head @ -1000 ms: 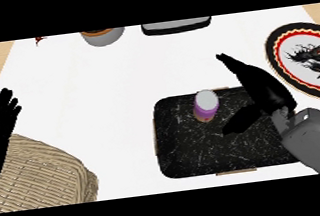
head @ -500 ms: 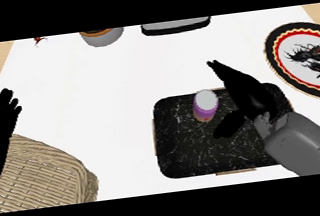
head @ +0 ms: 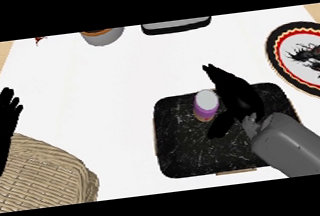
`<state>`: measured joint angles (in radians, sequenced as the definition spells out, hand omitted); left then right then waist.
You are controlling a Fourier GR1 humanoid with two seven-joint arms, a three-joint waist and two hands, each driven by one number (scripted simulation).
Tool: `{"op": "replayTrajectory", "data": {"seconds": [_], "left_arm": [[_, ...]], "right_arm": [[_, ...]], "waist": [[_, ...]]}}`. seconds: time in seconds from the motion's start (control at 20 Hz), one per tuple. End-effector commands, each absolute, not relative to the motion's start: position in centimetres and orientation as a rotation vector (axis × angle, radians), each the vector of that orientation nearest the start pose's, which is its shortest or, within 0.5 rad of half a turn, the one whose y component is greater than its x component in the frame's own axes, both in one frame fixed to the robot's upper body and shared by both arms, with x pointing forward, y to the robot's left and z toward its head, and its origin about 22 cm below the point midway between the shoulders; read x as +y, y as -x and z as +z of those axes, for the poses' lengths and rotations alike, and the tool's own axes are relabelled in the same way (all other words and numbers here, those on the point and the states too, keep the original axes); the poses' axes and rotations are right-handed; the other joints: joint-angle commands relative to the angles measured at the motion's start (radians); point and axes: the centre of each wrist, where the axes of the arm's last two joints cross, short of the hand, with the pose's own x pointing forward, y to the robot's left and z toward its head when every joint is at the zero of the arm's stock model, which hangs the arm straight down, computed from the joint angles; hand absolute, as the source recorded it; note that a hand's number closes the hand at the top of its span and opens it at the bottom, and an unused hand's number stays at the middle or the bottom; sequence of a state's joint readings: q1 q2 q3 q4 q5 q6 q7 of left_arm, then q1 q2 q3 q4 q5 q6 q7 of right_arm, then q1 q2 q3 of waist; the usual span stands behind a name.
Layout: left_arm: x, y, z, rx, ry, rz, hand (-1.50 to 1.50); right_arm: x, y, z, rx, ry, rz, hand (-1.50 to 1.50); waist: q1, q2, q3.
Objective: Pick the can from the tray and place it in the plate
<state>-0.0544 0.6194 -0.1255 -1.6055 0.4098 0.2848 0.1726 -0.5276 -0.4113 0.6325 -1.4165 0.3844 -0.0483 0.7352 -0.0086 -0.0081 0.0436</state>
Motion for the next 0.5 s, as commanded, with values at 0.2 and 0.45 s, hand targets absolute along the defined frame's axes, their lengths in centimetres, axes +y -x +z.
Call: {"op": "replayTrajectory", "data": {"seconds": [0.2,0.45], "left_arm": [[28.1,-23.1,0.8,-1.237,-0.020,-0.005,0.00],[27.3,-23.1,0.6,-1.229,-0.014,-0.001,0.00]], "right_arm": [[-14.8,-31.2,5.2,-1.043,0.675,1.111,1.50],[-13.2,-30.7,4.8,-1.104,0.708,1.161,1.50]], "waist": [[0.004,0.027,-0.047],[-0.007,0.023,-0.046]]}}
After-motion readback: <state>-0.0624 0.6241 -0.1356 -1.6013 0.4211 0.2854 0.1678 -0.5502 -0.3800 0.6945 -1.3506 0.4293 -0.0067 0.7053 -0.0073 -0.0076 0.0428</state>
